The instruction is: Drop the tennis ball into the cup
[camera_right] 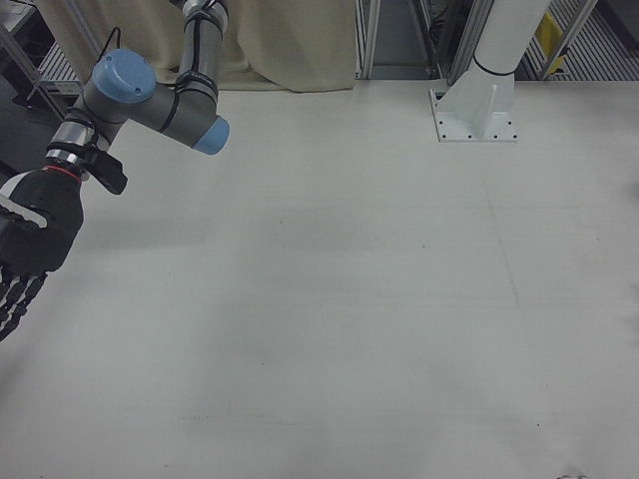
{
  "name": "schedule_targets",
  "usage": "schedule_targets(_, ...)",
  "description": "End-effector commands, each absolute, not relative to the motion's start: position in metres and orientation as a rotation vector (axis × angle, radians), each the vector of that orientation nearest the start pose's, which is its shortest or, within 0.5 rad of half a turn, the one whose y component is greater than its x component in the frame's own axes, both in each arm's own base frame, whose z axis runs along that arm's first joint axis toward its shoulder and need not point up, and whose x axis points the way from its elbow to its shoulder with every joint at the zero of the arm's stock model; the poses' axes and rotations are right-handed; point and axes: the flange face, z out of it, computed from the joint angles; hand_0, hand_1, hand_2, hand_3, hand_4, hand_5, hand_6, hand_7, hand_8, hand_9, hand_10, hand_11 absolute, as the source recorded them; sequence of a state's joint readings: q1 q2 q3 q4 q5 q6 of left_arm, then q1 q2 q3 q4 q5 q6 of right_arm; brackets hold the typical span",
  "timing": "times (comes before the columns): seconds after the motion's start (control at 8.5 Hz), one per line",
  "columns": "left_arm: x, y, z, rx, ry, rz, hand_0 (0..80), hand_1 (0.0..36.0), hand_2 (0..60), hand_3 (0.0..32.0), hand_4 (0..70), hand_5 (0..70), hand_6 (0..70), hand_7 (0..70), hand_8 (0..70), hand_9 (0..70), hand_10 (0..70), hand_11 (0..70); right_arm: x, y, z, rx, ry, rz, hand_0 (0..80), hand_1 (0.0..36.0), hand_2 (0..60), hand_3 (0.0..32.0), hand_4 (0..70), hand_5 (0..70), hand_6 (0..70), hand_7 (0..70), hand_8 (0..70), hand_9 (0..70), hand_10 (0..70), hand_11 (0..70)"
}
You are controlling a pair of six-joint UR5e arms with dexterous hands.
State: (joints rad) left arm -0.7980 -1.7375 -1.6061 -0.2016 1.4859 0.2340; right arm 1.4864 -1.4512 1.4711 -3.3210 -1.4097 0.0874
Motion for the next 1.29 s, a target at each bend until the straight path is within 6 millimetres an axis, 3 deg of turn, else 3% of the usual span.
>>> schedule_targets(0.0, 0.292, -0.525, 0.555, -0.526, 2.244, -1.382, 57.5, 30.6, 45.6, 0.0, 16.2, 16.5, 39.1, 29.0, 20.2, 22.0, 23.6, 36.8, 0.105, -0.535, 0.69, -0.017, 1.975, -2.304, 0.0, 0.0, 0.0, 0.0, 0.0, 0.0, 0.0, 0.0, 0.0, 0.0, 0.0, 0.0)
schedule_targets(0.12, 0.253, -0.545, 0.554, -0.489, 2.284, -1.432, 57.9, 31.3, 45.8, 0.0, 16.2, 15.9, 34.8, 29.9, 19.4, 22.1, 23.6, 36.8, 0.105, -0.535, 0.691, -0.017, 1.973, -2.306, 0.0, 0.0, 0.0, 0.0, 0.0, 0.0, 0.0, 0.0, 0.0, 0.0, 0.0, 0.0)
schedule_targets(0.24, 0.19, -0.57, 0.556, -0.364, 2.337, -1.488, 59.2, 32.4, 47.8, 0.0, 16.8, 17.0, 39.1, 29.6, 20.3, 22.1, 23.4, 36.7, 0.105, -0.535, 0.691, -0.017, 1.973, -2.306, 0.0, 0.0, 0.0, 0.0, 0.0, 0.0, 0.0, 0.0, 0.0, 0.0, 0.0, 0.0)
schedule_targets(0.35, 0.134, -0.584, 0.568, -0.24, 2.354, -1.559, 60.3, 34.3, 50.3, 0.0, 17.5, 16.6, 35.4, 31.0, 19.8, 22.7, 24.2, 37.9, 0.105, -0.535, 0.691, -0.017, 1.973, -2.306, 0.0, 0.0, 0.0, 0.0, 0.0, 0.0, 0.0, 0.0, 0.0, 0.0, 0.0, 0.0)
schedule_targets(0.47, 0.084, -0.593, 0.58, -0.138, 2.364, -1.626, 61.0, 35.9, 60.0, 0.0, 18.3, 19.4, 47.0, 31.5, 23.0, 23.8, 28.0, 43.1, 0.105, -0.535, 0.691, -0.017, 1.973, -2.306, 0.0, 0.0, 0.0, 0.0, 0.0, 0.0, 0.0, 0.0, 0.0, 0.0, 0.0, 0.0)
schedule_targets(0.59, 0.044, -0.595, 0.589, -0.06, 2.366, -1.683, 61.6, 36.0, 60.0, 0.0, 19.5, 19.9, 47.7, 33.2, 23.6, 24.8, 30.1, 45.9, 0.105, -0.535, 0.691, -0.017, 1.973, -2.306, 0.0, 0.0, 0.0, 0.0, 0.0, 0.0, 0.0, 0.0, 0.0, 0.0, 0.0, 0.0)
schedule_targets(0.71, 0.014, -0.591, 0.604, -0.002, 2.348, -1.744, 69.2, 36.0, 60.0, 0.0, 20.6, 21.0, 48.3, 34.2, 24.7, 26.2, 30.3, 46.4, 0.105, -0.535, 0.691, -0.017, 1.973, -2.306, 0.0, 0.0, 0.0, 0.0, 0.0, 0.0, 0.0, 0.0, 0.0, 0.0, 0.0, 0.0)
schedule_targets(0.82, 0.0, -0.59, 0.619, 0.026, 2.327, -1.786, 80.0, 36.0, 60.0, 0.0, 22.2, 22.2, 49.4, 37.0, 25.4, 27.3, 31.4, 48.2, 0.105, -0.535, 0.691, -0.017, 1.973, -2.306, 0.0, 0.0, 0.0, 0.0, 0.0, 0.0, 0.0, 0.0, 0.0, 0.0, 0.0, 0.0)
schedule_targets(0.94, -0.024, -0.589, 0.631, 0.073, 2.321, -1.823, 80.0, 36.0, 60.0, 0.0, 24.3, 22.8, 51.8, 37.9, 25.7, 27.3, 31.2, 48.0, 0.105, -0.535, 0.691, -0.017, 1.975, -2.304, 0.0, 0.0, 0.0, 0.0, 0.0, 0.0, 0.0, 0.0, 0.0, 0.0, 0.0, 0.0)
schedule_targets(1.06, -0.027, -0.588, 0.638, 0.077, 2.31, -1.838, 80.0, 36.0, 60.0, 0.0, 26.1, 22.6, 52.1, 39.4, 26.0, 27.8, 31.5, 48.3, 0.105, -0.535, 0.691, -0.017, 1.973, -2.306, 0.0, 0.0, 0.0, 0.0, 0.0, 0.0, 0.0, 0.0, 0.0, 0.0, 0.0, 0.0)
schedule_targets(1.18, -0.027, -0.59, 0.635, 0.077, 2.316, -1.832, 80.0, 36.0, 60.0, 0.0, 28.7, 24.1, 61.1, 40.3, 28.1, 28.4, 32.0, 48.9, 0.105, -0.535, 0.691, -0.017, 1.975, -2.304, 0.0, 0.0, 0.0, 0.0, 0.0, 0.0, 0.0, 0.0, 0.0, 0.0, 0.0, 0.0)
